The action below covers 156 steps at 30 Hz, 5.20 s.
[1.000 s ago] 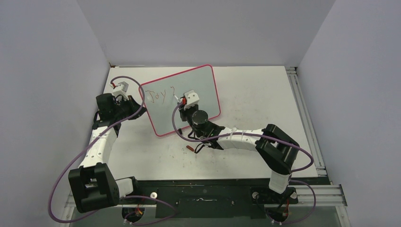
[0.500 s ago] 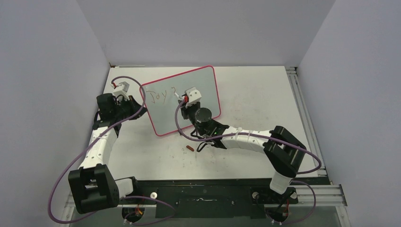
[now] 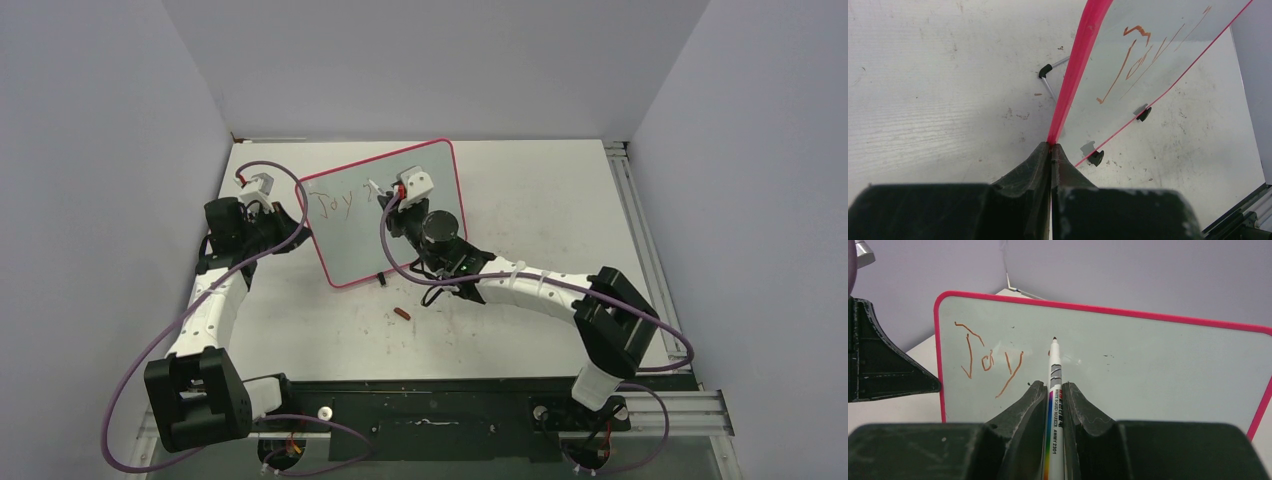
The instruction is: Write a sentence on the whiteboard
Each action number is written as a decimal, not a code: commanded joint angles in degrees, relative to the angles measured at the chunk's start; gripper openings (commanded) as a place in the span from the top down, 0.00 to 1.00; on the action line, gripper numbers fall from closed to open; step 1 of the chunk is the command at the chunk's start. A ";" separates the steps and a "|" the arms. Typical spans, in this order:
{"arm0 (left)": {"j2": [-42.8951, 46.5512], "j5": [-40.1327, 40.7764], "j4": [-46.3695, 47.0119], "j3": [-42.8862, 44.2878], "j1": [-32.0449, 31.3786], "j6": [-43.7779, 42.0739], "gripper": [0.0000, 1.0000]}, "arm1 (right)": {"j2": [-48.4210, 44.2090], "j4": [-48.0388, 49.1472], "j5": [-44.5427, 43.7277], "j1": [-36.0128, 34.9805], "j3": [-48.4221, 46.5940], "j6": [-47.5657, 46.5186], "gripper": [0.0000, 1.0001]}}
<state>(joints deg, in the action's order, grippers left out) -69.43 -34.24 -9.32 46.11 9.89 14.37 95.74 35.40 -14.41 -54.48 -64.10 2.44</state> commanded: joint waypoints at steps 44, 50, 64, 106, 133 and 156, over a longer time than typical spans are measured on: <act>0.27 -1.73 -0.70 1.93 -1.15 -0.48 1.00 | -1.35 6.13 -1.13 0.84 0.74 0.28 0.95; 0.39 -1.63 -0.65 1.88 -1.10 -0.41 1.00 | -2.61 5.40 -3.43 0.94 3.38 0.96 0.95; 0.41 -1.62 -0.70 1.84 -1.19 -0.48 1.00 | 1.25 5.21 -2.66 1.50 1.28 0.91 0.95; 0.43 -1.80 -0.61 1.95 -1.44 -0.57 1.00 | 3.94 3.37 -1.58 1.09 1.29 0.92 0.95; 0.76 -1.82 -0.52 1.83 -1.43 -0.57 1.00 | 2.28 2.36 -7.31 0.59 4.24 0.36 0.95; 0.68 -1.80 -0.50 1.93 -1.37 -0.57 1.00 | 2.43 2.59 -6.77 -1.95 5.69 -1.21 0.95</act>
<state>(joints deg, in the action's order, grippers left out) -69.43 -33.28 -10.48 46.13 9.45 14.28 99.79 38.02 -20.40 -55.70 -59.00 1.93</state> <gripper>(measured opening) 0.006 0.151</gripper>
